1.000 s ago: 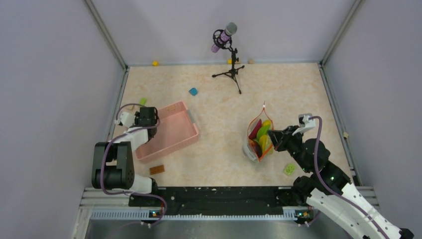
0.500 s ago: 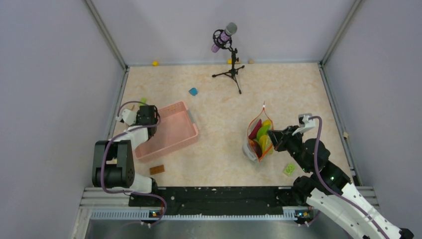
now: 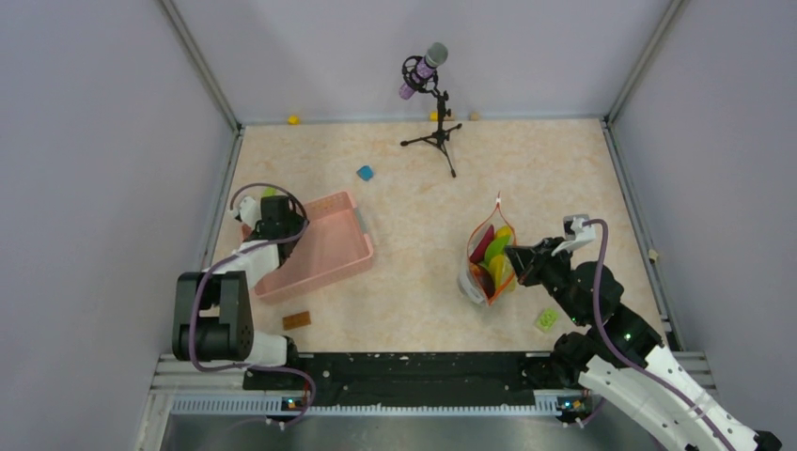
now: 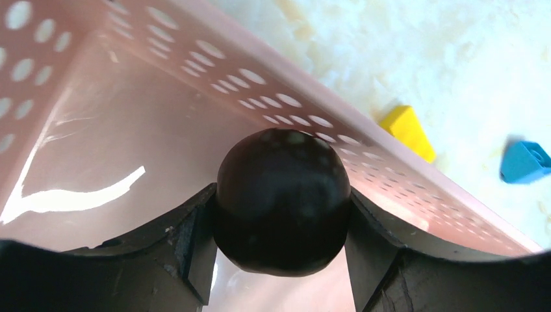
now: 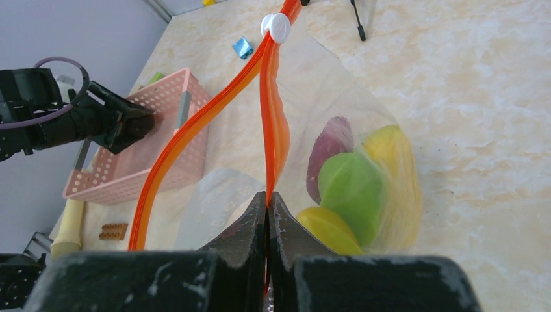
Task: Place the food in the zip-top bag and seal the zipper
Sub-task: Pick up the fake fruit from the bin, then place the fake fruit in the zipper food storage bag.
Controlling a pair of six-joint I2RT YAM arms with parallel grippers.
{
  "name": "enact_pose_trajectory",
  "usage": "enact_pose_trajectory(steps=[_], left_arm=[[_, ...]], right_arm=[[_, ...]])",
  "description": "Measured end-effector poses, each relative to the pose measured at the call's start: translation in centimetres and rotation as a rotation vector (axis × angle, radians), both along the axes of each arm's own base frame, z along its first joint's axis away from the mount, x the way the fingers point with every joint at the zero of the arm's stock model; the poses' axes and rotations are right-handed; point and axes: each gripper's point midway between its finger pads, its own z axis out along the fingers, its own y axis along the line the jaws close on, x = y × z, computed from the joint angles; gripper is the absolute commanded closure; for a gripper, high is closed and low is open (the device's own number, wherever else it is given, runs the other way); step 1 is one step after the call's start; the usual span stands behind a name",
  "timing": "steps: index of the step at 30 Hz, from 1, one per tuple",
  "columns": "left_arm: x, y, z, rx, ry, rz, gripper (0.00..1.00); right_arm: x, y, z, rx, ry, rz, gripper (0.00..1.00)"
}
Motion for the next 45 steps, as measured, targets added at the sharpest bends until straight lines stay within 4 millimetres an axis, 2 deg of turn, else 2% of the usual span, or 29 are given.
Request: enact_pose_trajectory(steps=[10, 14, 19, 23, 31, 36, 40, 45], left_arm=[[0.4, -4.3, 2.6, -0.097, -0.119, -0.242, 1.00], [0.2, -6.5, 3.9, -0.139, -0.176, -0.365, 1.00], [-0.5, -10.3, 5.6, -0.171, -0.230, -0.543, 1.00], [-1.5, -13.4, 8.0, -0.157, -0.295, -0.681, 1.00], [-3.4, -17.8, 12.1, -0.123, -0.405, -0.874, 1.00], [-5.3, -22.5, 15.3, -0.128, -0.463, -1.049, 1.00], [-6.7, -25.5, 17.8, -0.130, -0.520, -1.164, 1.00], [-8.4, -28.4, 20.6, -0.125, -0.578, -1.274, 1.00]], right_arm=[[0.0, 0.0, 0.0, 0.000, 0.000, 0.000, 1.00], [0.0, 0.0, 0.0, 0.000, 0.000, 0.000, 1.00], [0.0, 0.0, 0.0, 0.000, 0.000, 0.000, 1.00], [0.0, 0.0, 0.0, 0.000, 0.000, 0.000, 1.00], [0.0, 0.0, 0.0, 0.000, 0.000, 0.000, 1.00], [0.0, 0.0, 0.0, 0.000, 0.000, 0.000, 1.00], [0.0, 0.0, 0.0, 0.000, 0.000, 0.000, 1.00], [0.0, 0.0, 0.0, 0.000, 0.000, 0.000, 1.00]])
